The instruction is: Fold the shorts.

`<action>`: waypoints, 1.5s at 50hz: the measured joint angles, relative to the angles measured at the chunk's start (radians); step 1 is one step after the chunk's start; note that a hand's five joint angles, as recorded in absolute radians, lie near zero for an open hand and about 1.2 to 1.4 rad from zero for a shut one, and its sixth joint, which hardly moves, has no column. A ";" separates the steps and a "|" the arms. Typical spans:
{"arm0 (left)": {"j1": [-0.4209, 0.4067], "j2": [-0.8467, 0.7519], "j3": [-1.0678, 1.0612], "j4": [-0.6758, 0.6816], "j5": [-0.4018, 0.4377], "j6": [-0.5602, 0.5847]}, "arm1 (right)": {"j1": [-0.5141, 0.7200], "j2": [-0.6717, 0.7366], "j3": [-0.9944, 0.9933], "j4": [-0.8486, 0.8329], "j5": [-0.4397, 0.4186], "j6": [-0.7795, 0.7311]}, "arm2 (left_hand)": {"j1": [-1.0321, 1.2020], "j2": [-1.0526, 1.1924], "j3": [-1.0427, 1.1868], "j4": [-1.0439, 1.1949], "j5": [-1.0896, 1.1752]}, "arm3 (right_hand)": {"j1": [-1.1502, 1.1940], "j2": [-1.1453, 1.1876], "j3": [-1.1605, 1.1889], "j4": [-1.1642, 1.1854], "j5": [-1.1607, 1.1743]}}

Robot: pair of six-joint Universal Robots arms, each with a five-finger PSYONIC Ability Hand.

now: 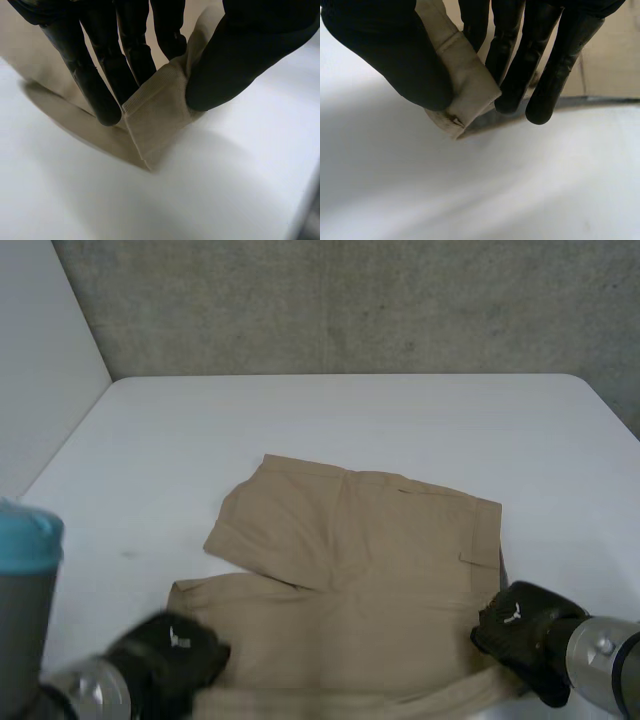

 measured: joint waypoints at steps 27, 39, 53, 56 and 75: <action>-0.020 -0.846 0.932 0.719 -0.103 0.189 | -0.021 0.436 -0.449 -0.599 0.178 0.290 | 0.000 0.000 0.000 0.000 0.000 | 0.011 0.000 0.000 0.000 0.000; -0.032 -0.990 0.974 1.061 -0.101 0.249 | -0.009 0.574 -0.506 -0.895 0.209 0.300 | -0.946 -0.987 -0.972 -0.990 -0.955 | -0.727 -0.889 -0.893 -0.898 -0.848; -0.048 -0.768 0.647 1.166 -0.098 0.209 | -0.010 0.325 -0.263 -0.794 0.180 0.464 | -0.946 -0.998 -0.979 -0.997 -0.959 | -0.752 -0.954 -0.975 -0.959 -0.913; -0.047 -0.695 0.562 1.149 -0.098 0.170 | -0.012 0.298 -0.204 -0.716 0.148 0.476 | -0.946 -0.999 -0.979 -0.997 -0.959 | -0.752 -0.954 -0.975 -0.959 -0.913; -0.047 -0.540 0.431 0.894 -0.105 -0.018 | -0.126 0.323 -0.065 -0.757 0.092 0.471 | -0.946 -0.999 -0.979 -0.997 -0.959 | -0.186 -0.036 -0.042 -0.004 -0.079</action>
